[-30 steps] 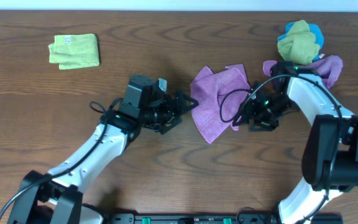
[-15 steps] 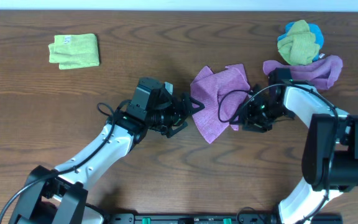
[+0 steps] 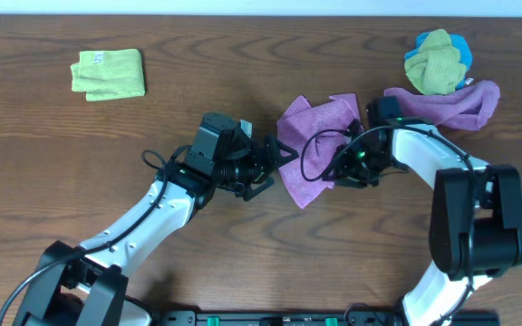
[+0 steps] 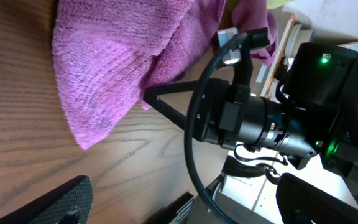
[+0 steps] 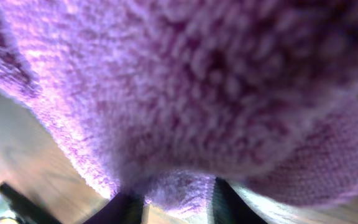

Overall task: Fold the cloth
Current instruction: 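Grasp the cloth's left corner with the left gripper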

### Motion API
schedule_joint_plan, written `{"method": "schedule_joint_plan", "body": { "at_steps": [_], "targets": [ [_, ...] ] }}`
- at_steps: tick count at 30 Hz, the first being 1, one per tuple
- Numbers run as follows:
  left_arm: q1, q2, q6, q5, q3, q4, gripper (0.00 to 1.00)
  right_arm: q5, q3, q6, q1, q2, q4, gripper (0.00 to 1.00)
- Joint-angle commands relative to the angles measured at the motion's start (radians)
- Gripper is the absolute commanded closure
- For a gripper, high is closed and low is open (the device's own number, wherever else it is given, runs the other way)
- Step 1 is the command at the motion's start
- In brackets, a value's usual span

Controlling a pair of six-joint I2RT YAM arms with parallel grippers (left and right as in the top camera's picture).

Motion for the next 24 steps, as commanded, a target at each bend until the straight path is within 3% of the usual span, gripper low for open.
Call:
{"method": "schedule_joint_plan", "body": {
  "at_steps": [1,2,13,24],
  "targets": [
    [-0.002,0.003,0.000,0.022,0.013,0.002,0.05,0.047,-0.008,0.024,0.014,0.004,-0.002,0.95],
    [-0.002,0.003,0.000,0.025,0.013,0.002,0.05,0.065,-0.008,0.033,0.013,0.004,-0.006,0.99],
    [-0.007,0.004,0.023,0.020,0.011,-0.021,0.05,0.120,-0.007,0.050,-0.028,-0.014,-0.063,0.99],
    [-0.047,0.028,-0.031,-0.033,0.010,-0.044,0.05,0.219,-0.007,0.061,-0.098,-0.191,-0.084,0.99]
  ]
}}
